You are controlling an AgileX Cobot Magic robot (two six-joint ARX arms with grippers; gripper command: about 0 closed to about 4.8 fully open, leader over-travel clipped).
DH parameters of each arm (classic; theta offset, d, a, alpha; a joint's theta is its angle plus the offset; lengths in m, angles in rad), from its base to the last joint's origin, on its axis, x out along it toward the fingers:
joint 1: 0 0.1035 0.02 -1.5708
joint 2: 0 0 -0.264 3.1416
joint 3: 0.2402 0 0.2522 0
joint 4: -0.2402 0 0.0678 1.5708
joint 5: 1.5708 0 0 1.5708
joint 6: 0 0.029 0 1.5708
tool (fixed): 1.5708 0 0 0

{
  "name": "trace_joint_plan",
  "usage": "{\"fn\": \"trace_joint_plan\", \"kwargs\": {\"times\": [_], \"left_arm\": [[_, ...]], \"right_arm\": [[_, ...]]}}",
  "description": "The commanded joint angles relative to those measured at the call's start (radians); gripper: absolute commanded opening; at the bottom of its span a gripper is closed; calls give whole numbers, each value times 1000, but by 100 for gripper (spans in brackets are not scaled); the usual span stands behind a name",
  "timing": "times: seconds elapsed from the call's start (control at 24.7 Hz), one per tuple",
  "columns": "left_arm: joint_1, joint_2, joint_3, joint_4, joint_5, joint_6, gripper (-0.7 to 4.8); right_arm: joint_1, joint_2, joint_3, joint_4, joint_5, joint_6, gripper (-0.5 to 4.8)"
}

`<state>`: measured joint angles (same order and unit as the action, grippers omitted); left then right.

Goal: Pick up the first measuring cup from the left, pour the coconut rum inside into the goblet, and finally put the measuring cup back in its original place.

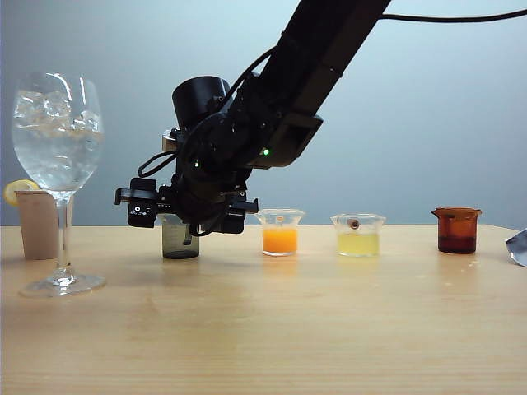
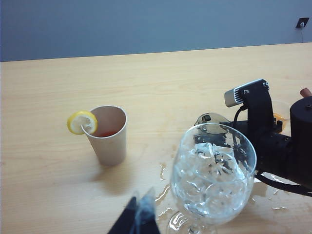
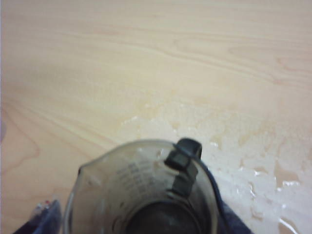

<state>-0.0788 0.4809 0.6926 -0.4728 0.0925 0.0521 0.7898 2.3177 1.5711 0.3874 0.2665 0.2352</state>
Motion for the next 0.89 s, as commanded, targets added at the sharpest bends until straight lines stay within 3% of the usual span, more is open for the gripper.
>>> {"fn": "trace_joint_plan", "kwargs": {"times": [0.04,0.49,0.73,0.89], "left_arm": [[2,-1,3,7,-2,0,-4],[2,-1,3,7,-2,0,-4],[2,-1,3,7,-2,0,-4],[2,-1,3,7,-2,0,-4]], "right_arm": [[4,-31,-7,-34,0,0,401],[4,-266,-297,-13,2,21,400],[-17,-537,-449,-182,5,-6,399],[-58,-717,-476,-308,-25,-8,332]]}}
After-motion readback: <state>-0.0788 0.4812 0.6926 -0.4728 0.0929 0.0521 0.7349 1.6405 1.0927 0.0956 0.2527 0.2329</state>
